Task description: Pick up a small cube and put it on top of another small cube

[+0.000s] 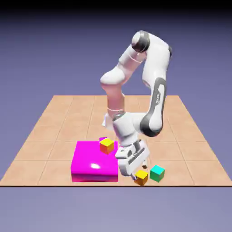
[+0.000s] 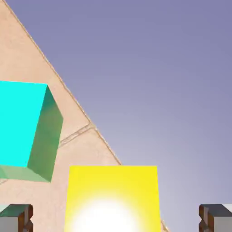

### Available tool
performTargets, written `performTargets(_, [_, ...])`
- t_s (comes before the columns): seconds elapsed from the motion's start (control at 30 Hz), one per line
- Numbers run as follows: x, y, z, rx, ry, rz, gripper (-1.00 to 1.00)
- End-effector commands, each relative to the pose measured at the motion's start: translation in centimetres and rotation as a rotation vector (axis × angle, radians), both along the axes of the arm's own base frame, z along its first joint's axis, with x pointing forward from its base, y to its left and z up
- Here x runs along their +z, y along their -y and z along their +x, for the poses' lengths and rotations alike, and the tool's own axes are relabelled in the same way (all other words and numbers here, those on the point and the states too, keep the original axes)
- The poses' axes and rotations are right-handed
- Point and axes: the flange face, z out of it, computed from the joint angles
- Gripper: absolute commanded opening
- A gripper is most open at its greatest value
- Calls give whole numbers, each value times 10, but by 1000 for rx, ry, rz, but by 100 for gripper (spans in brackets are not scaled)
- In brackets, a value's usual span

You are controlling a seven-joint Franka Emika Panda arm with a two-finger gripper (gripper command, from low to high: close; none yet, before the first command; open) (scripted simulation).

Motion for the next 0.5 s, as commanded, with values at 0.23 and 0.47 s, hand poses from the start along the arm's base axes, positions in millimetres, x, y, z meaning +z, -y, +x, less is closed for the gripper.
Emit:
performTargets(0.23, [64,21,-14,8,-8,1,-100])
performTargets(0.47, [89,65,9,94,-32,-13,-100])
